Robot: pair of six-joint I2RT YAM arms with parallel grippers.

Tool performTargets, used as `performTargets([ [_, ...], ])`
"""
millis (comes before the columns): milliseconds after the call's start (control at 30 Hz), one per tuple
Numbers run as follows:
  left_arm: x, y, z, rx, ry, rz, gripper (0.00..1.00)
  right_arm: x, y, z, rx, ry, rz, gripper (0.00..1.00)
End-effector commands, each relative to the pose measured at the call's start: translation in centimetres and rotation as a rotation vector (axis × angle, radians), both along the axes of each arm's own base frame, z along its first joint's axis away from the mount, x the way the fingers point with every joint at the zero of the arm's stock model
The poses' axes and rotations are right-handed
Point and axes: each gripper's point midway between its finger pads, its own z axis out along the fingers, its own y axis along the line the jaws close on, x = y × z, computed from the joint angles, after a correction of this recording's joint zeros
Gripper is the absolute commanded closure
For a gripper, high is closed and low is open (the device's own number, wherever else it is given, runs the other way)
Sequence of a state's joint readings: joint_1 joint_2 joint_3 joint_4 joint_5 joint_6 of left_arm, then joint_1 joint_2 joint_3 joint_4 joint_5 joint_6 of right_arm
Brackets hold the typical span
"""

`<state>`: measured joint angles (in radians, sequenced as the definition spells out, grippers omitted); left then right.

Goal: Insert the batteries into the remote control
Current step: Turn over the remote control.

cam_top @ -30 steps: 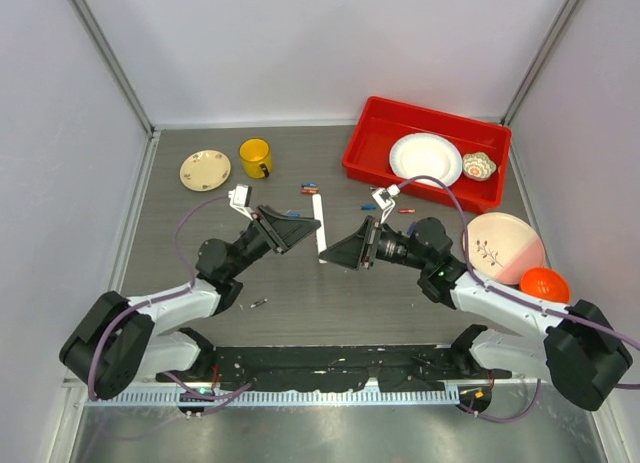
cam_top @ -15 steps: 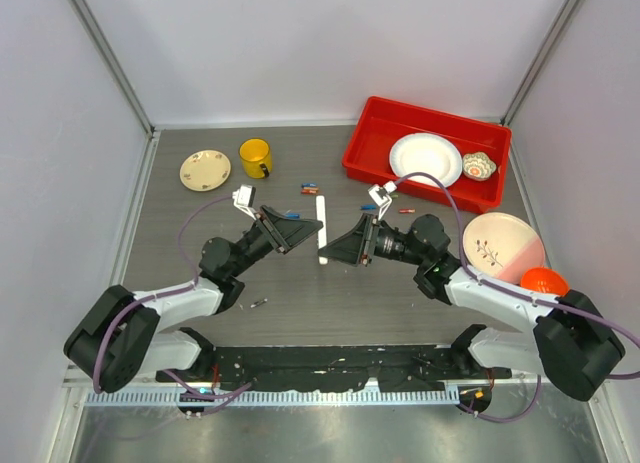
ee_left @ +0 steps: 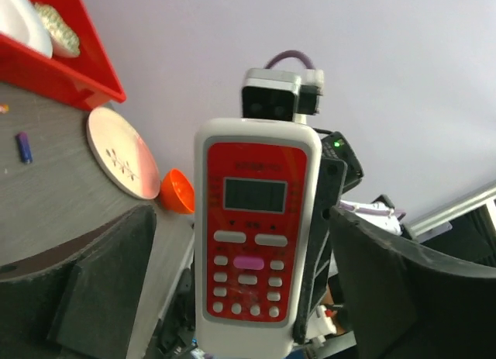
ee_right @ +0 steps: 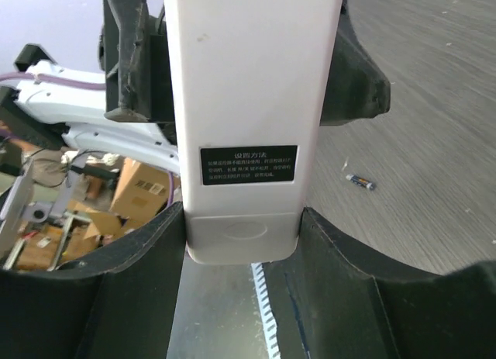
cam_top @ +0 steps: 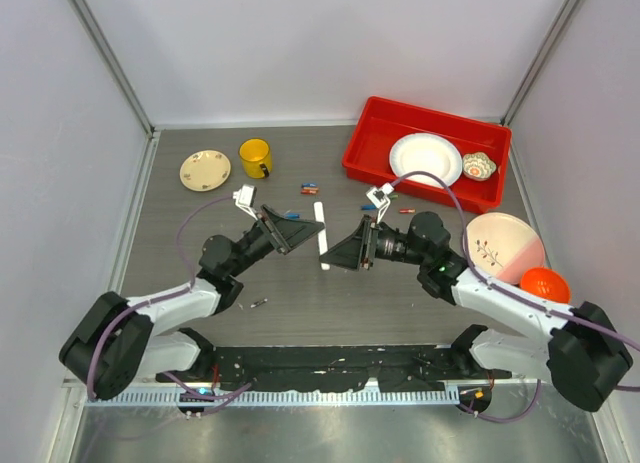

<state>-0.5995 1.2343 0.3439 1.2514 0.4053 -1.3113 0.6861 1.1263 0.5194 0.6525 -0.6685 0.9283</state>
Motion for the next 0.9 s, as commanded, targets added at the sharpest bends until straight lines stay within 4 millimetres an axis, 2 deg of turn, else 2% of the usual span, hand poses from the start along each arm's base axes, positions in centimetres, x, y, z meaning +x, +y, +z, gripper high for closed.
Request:
performTargets([
  [0,1.5,0.7,0.8,0.124,-0.038,0.109,0.0,0.5,-1.6,0.4,-0.22,-0.18,-0.061,0.78],
  [33,2.1,0.8,-1.6,0.215,0.042,0.133,0.0,1.0,-1.8,1.1,-0.26,-0.208,-0.085,0.78],
  [67,3.0,1.4,-1.2,0.241,0.044,0.197,0.0,0.7,-2.8,-1.2,-0.387,-0.205,-0.079,0.79],
  [100,3.3,2.0,-1.0,0.265,0.044,0.239,0.0,1.7,-3.5,-2.1,-0.468,-0.214,-0.153,0.81],
  [133,3.7,2.5,-2.1,0.345,0.063,0.27,0.0,1.6,-4.1,-2.5,-0.544,-0.21,-0.164,0.81],
  [200,4.6,3.2,-2.5,0.41,0.089,0.33,0.0,2.6,-5.1,-3.5,-0.677,-0.262,-0.252,0.82],
  [267,5.0,3.4,-3.4,0.509,0.13,0.348,0.0,2.9,-5.7,-4.3,-0.783,-0.27,-0.291,0.81],
  [300,5.2,3.2,-3.8,0.538,0.137,0.353,0.0,3.7,-6.3,-4.6,-0.842,-0.291,-0.356,0.81],
  [333,5.2,3.2,-3.7,0.567,0.149,0.36,0.0,3.3,-5.9,-4.8,-0.873,-0.301,-0.346,0.82],
  [367,4.6,2.4,-3.8,0.593,0.132,0.346,0.0,3.2,-5.7,-5.0,-0.885,-0.3,-0.346,0.82],
  [400,5.0,2.6,-3.8,0.61,0.129,0.39,0.0,3.2,-5.7,-5.0,-0.889,-0.296,-0.359,0.82],
  [533,4.5,1.1,-4.5,0.676,0.124,0.389,0.01,3.3,-5.3,-4.8,-0.909,-0.305,-0.394,0.82],
  [667,4.0,-0.1,-5.5,0.672,0.145,0.353,0.11,3.2,-5.0,-4.7,-0.913,-0.307,-0.404,0.82],
  [867,3.7,-1.3,-6.2,0.64,0.157,0.32,0.2,3.0,-4.6,-4.7,-0.892,-0.304,-0.398,0.82],
])
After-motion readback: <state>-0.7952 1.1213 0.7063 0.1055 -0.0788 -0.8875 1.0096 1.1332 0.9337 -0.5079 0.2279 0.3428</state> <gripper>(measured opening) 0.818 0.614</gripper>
